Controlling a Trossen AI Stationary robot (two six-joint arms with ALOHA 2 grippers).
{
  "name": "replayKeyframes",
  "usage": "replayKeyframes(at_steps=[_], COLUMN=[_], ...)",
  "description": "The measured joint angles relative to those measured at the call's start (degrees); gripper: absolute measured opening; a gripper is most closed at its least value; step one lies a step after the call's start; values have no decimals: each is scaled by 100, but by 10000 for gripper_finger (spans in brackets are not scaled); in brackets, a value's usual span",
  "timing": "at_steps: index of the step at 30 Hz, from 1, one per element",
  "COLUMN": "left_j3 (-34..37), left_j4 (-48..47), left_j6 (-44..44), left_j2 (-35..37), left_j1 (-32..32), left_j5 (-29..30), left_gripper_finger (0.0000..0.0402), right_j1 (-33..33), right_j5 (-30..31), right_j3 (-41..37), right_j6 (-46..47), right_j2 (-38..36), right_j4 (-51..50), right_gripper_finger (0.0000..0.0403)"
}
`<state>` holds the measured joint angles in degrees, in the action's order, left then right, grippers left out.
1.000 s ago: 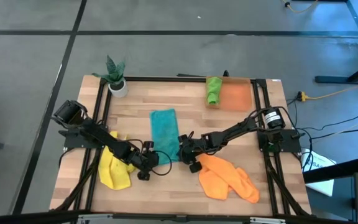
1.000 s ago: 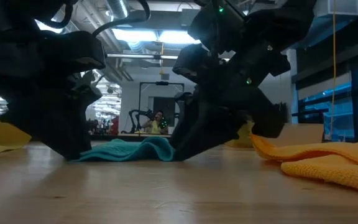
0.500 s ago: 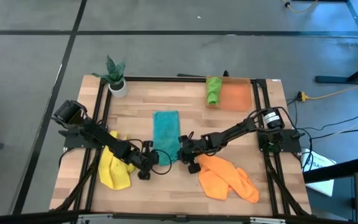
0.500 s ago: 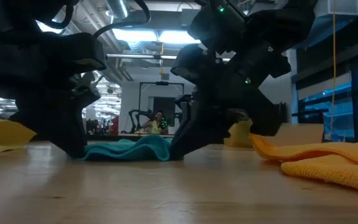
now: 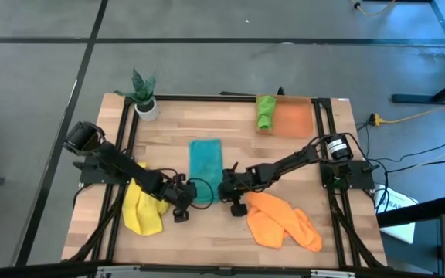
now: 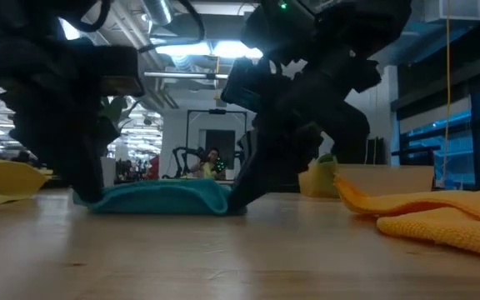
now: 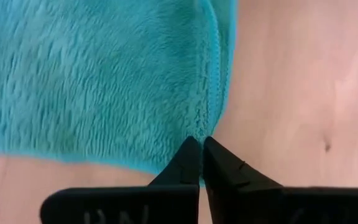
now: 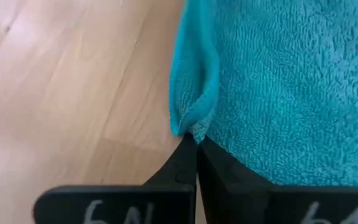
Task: Roll microfiber towels into tight, uniform cylinder then place into a basket
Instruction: Fold the blue towel
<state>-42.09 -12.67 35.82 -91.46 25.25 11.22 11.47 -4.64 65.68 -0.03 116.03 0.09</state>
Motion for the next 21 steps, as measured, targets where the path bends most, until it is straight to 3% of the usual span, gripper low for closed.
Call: replayKeyframes(at_steps=[12, 21], left_j3=[-11, -21], left_j4=[-232, -577], left_j6=[922, 1178], left_j2=[421, 441], left_j1=[-660, -947], left_j5=[-735, -696], left_gripper_finger=[0, 0], right_j1=[-139, -254], right_j5=[-131, 789], right_j3=[879, 1643], right_j6=[628, 1664], right_j2=[-7, -11], right_j4=[-1644, -2926], right_gripper_finger=[2, 1])
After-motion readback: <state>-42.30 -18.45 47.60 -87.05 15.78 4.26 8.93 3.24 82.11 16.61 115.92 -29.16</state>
